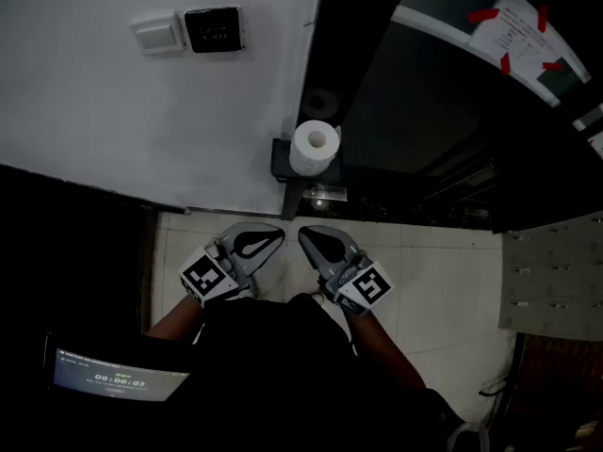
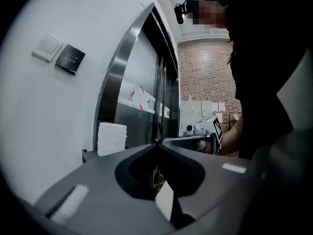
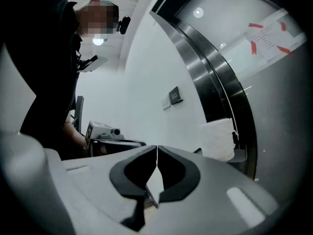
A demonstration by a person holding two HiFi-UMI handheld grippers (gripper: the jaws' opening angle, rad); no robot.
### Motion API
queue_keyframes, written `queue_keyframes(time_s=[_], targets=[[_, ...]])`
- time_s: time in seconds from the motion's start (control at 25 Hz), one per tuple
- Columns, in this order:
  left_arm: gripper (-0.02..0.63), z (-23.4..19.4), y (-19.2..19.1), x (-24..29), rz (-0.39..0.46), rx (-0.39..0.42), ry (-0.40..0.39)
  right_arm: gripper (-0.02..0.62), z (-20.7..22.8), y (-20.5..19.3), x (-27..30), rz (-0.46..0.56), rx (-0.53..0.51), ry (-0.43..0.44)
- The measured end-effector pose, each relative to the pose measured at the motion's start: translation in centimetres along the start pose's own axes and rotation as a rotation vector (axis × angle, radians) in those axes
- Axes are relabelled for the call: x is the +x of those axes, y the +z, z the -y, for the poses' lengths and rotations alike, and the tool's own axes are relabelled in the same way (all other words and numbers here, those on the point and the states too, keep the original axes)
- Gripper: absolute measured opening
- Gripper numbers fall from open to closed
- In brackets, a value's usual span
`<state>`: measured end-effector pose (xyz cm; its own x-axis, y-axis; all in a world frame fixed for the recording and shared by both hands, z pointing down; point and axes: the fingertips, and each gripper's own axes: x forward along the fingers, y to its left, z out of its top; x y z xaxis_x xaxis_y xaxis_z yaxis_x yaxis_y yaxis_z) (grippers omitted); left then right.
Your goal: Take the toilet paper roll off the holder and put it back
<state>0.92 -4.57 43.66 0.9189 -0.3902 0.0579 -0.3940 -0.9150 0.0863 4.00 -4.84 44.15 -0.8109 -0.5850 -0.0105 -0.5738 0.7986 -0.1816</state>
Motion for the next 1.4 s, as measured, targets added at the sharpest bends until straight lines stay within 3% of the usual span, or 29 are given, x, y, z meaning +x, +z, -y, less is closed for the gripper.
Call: queue_keyframes(time_s=[0.36, 0.52, 0.8, 1.04, 1.24, 1.4], targets=[[0.005, -0.4, -0.4, -0.8, 0.007, 0.026, 0.0, 0.012, 3.5, 0.5, 0.5, 0.024, -0.028, -0.117], [0.005, -0.6, -0.2, -1.1, -0.005, 0.004, -0.001, 0.052, 5.7, 1.0, 1.3, 0.045, -0.034, -0.181], [0.005, -1.4, -1.0, -1.3, -0.009, 0.024, -0.005, 0.238, 9.1, 1.3, 3.1, 0.052, -0.034, -0.277], [0.005, -2.8, -0.9, -2.1, -0.02, -0.014, -0.01, 0.462, 11.2, 0.7, 5.1, 0.022, -0.04, -0.389], [0.005, -3.5, -1.2, -2.4, -0.016, -0.004, -0.017, 0.555, 12.8, 0.5, 5.9, 0.007, -0.044, -0.456], [0.005, -4.0, -1.7, -2.7, -0.016, 0.006, -0.018, 0.571, 13.8, 0.7, 6.8, -0.013, -0.058, -0.48]])
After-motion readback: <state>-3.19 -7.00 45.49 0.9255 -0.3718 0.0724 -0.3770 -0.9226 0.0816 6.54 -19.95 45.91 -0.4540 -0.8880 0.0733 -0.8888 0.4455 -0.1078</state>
